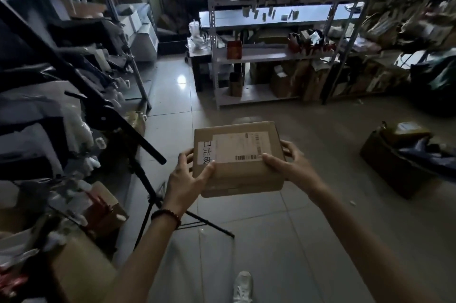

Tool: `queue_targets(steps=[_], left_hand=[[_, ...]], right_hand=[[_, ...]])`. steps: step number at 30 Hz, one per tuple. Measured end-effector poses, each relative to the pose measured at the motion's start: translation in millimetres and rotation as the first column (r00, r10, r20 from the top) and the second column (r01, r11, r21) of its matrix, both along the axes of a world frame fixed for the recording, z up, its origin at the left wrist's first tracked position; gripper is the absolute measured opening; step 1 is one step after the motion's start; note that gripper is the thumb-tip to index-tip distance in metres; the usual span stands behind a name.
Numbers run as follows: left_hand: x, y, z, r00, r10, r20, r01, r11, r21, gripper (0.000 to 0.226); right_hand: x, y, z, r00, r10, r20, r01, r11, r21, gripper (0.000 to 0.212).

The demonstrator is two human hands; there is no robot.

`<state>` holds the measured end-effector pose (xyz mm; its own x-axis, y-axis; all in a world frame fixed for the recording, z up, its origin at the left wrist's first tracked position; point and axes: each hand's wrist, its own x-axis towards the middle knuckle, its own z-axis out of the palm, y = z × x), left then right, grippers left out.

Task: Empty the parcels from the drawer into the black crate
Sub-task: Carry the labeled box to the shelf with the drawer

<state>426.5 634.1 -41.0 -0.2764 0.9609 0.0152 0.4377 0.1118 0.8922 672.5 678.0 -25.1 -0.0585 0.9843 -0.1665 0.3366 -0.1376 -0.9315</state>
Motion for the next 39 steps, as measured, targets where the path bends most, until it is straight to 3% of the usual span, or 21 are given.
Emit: queue_targets(steps=[11,20,30,33,35,39], left_hand=[[15,199,-12,0.997,-0.028,0.066,0.030,0.999,-0.027,0.061],[17,352,-20,0.978,0.129,-0.163,-0.137,0.990,-0.038,0.060],[-5,460,-17,0.952,0.300,0.067,-0.297,0.954,-0.047,0.070],[-12,496,-8,0.893,0.416,0.172,-0.421,0.907,-0.006,0.059],[-18,526,-5,0.856,0.465,0.225,-0.478,0.879,0.001,0.048],[-42,585,-4,0.834,0.479,0.275,-0.501,0.865,0.010,0.050]], right_hand=[[12,194,-9,0.999,-0.048,-0.006,0.047,0.996,-0.070,0.072],[9,368,-26,0.998,0.058,-0.015,-0.059,0.997,-0.040,0.072],[-28,558,-30,0.926,0.364,-0.101,-0.368,0.929,-0.028,0.055],[-51,603,-20,0.889,0.426,-0.169,-0.435,0.900,-0.019,0.058],[-65,634,-17,0.876,0.437,-0.204,-0.449,0.893,-0.012,0.059],[-93,690,-22,0.882,0.387,-0.271,-0.394,0.919,0.027,0.055]])
